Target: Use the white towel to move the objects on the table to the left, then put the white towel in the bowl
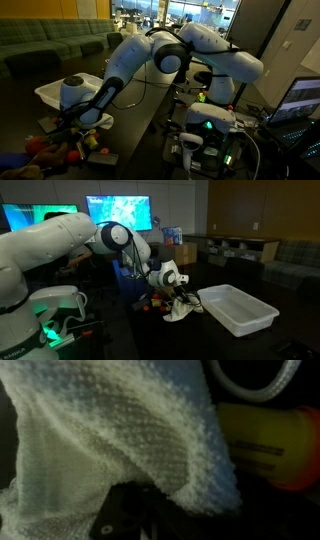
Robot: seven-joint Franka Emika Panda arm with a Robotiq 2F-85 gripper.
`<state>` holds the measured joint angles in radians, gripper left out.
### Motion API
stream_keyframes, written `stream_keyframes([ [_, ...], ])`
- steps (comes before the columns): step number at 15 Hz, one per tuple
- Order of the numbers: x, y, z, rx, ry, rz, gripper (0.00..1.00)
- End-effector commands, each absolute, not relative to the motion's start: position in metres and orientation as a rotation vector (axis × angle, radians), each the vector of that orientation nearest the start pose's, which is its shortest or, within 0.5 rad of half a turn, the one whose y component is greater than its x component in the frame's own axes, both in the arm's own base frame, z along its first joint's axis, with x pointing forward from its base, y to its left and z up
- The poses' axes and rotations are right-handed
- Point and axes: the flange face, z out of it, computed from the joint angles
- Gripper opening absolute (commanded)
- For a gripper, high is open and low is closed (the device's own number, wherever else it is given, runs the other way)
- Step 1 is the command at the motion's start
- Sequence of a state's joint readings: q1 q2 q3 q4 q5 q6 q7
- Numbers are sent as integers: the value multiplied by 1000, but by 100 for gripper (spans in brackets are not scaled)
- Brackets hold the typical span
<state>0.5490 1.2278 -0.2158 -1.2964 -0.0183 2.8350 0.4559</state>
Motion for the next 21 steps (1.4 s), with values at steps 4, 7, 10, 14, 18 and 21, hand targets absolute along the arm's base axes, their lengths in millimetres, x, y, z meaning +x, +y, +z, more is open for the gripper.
stream_keyframes([
  [4, 687, 323, 62, -3021, -129, -641, 2],
  [7, 695, 317, 86, -3020, -122, -693, 2],
  [10, 703, 303, 127, -3007, -110, -759, 1],
  [14, 716, 284, 192, -2957, -62, -862, 1],
  [18, 731, 256, 261, -2903, 26, -968, 1],
  [21, 754, 223, 305, -2880, 86, -1056, 1],
])
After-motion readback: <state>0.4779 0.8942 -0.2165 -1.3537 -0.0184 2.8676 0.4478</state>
